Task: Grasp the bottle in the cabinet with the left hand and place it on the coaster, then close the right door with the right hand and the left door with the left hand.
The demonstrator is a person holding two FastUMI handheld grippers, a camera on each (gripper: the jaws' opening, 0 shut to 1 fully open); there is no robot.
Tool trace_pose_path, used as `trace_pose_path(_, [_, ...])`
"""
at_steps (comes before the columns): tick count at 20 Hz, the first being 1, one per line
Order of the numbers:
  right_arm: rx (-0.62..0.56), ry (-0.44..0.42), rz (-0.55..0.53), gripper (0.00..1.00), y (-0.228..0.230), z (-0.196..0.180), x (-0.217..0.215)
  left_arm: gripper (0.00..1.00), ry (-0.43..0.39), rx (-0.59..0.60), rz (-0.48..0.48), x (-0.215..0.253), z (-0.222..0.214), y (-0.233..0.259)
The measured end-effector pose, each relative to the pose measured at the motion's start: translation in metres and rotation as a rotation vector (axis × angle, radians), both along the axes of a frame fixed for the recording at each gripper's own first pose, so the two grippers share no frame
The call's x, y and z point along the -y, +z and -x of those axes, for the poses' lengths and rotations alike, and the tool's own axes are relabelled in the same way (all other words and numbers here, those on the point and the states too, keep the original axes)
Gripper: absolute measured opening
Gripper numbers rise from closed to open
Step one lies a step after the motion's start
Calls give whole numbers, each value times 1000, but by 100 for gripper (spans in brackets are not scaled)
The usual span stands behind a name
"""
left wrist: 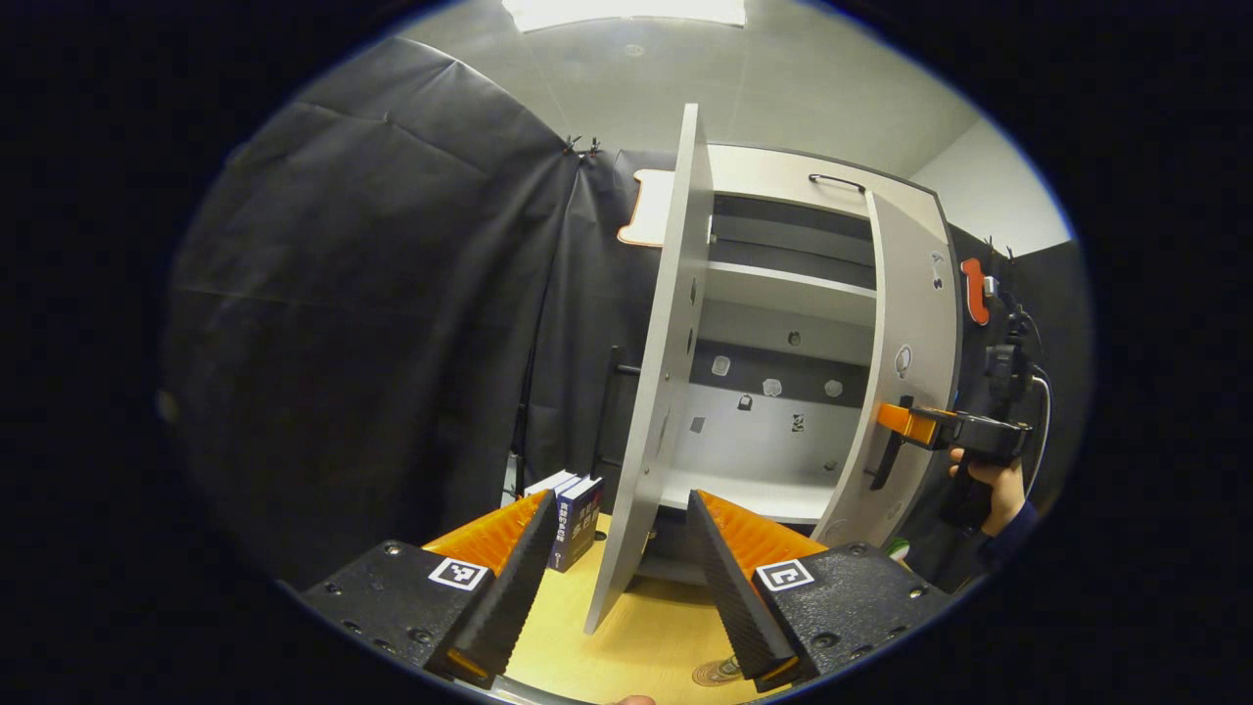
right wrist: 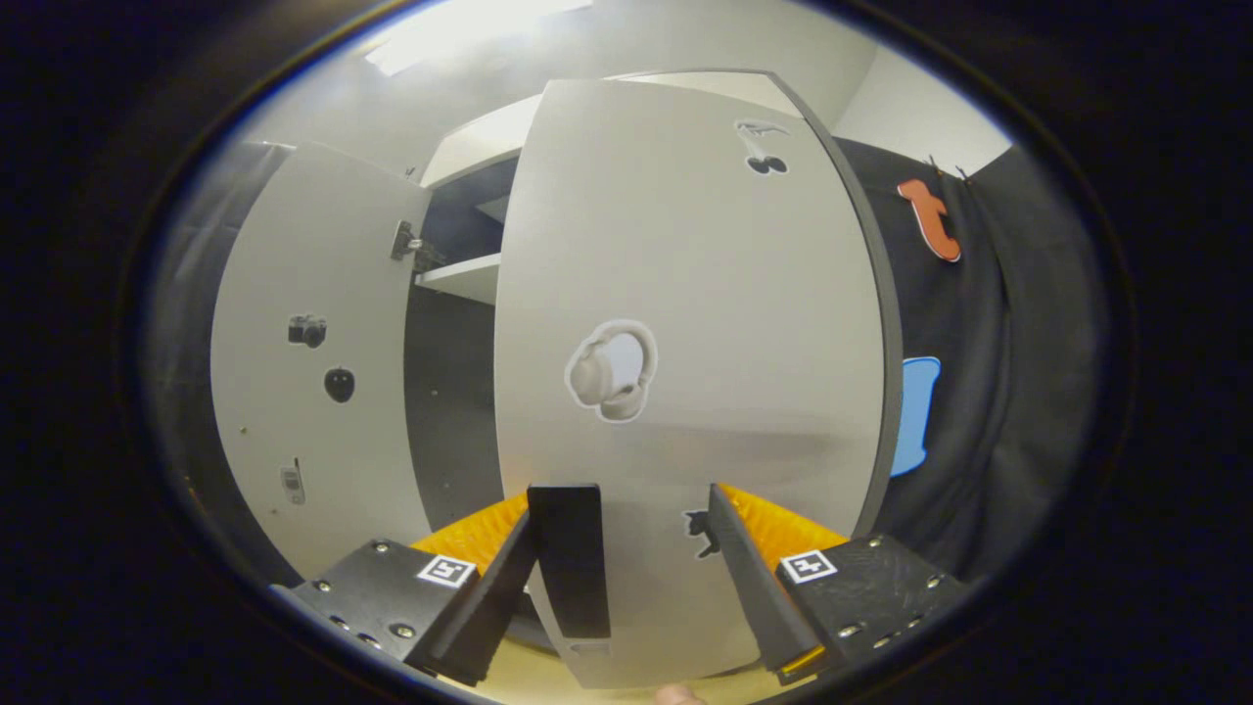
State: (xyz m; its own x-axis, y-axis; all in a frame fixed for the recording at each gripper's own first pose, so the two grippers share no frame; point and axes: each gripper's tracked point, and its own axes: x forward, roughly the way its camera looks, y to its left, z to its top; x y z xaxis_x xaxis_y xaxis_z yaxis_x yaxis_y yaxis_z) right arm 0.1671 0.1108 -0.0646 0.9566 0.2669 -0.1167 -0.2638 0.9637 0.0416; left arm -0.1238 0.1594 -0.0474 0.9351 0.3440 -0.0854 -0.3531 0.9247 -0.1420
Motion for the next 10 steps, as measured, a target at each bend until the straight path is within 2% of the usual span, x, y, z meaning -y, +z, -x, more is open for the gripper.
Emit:
trace_pose_path(7, [-3, -8, -8, 98, -3, -19, -11, 84, 27, 11, -1, -12, -3, 0])
trace_pose_path(8, [-3, -11, -9, 98, -4, -21, -11, 81, 30, 12, 0, -13, -3, 0])
trace_pose_path(10, [8, -29, 0, 98, -4, -26, -13, 84, 37, 8, 4, -17, -2, -3])
